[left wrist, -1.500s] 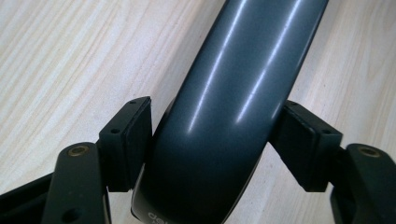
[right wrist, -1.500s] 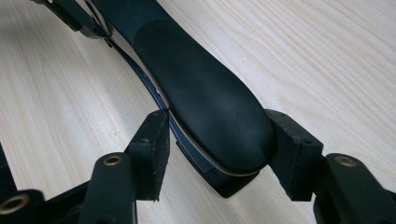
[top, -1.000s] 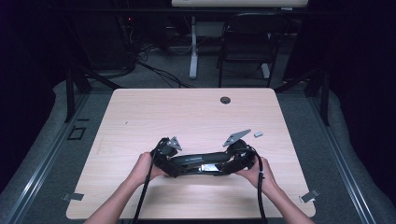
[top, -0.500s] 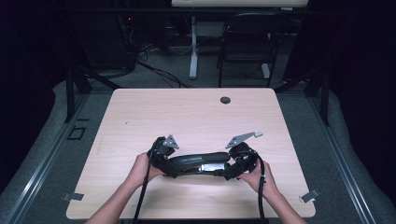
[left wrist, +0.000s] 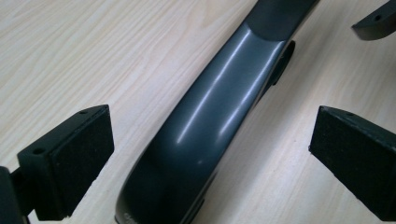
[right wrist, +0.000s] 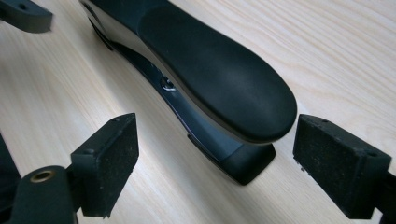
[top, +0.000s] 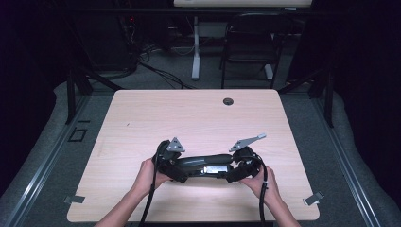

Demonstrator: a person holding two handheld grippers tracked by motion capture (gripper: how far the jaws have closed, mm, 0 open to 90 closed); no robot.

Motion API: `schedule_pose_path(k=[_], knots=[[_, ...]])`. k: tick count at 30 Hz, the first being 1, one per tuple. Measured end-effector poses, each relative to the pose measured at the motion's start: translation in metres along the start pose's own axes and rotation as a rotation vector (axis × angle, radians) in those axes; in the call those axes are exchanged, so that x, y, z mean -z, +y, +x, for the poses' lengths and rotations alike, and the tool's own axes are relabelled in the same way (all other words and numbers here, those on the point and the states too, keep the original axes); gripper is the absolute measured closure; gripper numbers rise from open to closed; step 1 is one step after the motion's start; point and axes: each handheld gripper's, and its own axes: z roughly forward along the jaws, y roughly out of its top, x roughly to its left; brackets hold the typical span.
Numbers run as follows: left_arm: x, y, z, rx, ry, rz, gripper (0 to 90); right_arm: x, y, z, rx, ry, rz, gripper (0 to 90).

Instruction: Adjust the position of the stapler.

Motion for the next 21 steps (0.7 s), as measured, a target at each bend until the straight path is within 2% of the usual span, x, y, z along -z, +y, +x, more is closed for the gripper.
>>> schedule_pose_path(k=[2,5,7,10,11,12,13,14,15,19,21], knots=[[0.0,0.0,-0.003,-0.005,0.0,-0.004,0.0,0.002,-0.001,0.0,-0.006,-0.002,-0.002,13.9],[0.002,0.001,-0.01,0.007,-0.008,-0.042,0.1,0.006,-0.003,-0.001,-0.032,-0.009,-0.012,14.7],[0.002,0.002,-0.015,0.011,-0.01,-0.06,0.1,0.006,-0.001,0.002,-0.01,-0.058,0.007,14.9],[0.002,0.008,-0.025,-0.01,-0.009,-0.092,0.2,0.001,0.0,0.004,-0.008,-0.055,0.03,15.1],[0.002,0.009,-0.027,-0.017,-0.007,-0.102,0.3,-0.002,0.0,0.005,0.005,-0.065,0.056,14.7],[0.003,0.01,-0.029,-0.019,-0.007,-0.113,0.4,-0.003,-0.001,0.004,0.007,-0.063,0.048,15.3],[0.003,0.011,-0.031,-0.018,-0.014,-0.123,0.7,-0.004,-0.002,0.003,-0.015,-0.05,0.045,15.5],[0.002,0.01,-0.032,-0.014,-0.019,-0.128,1.3,-0.004,-0.003,0.002,-0.014,-0.055,0.056,15.6],[0.001,0.01,-0.034,-0.005,-0.022,-0.135,1.8,-0.004,-0.005,0.002,-0.011,-0.06,0.052,16.0],[0.0,0.006,-0.044,0.017,-0.029,-0.153,3.9,0.006,-0.014,-0.002,-0.071,-0.019,0.002,21.6],[-0.001,0.006,-0.05,0.014,-0.021,-0.162,5.5,0.008,-0.015,-0.001,-0.07,-0.029,-0.01,24.7]])
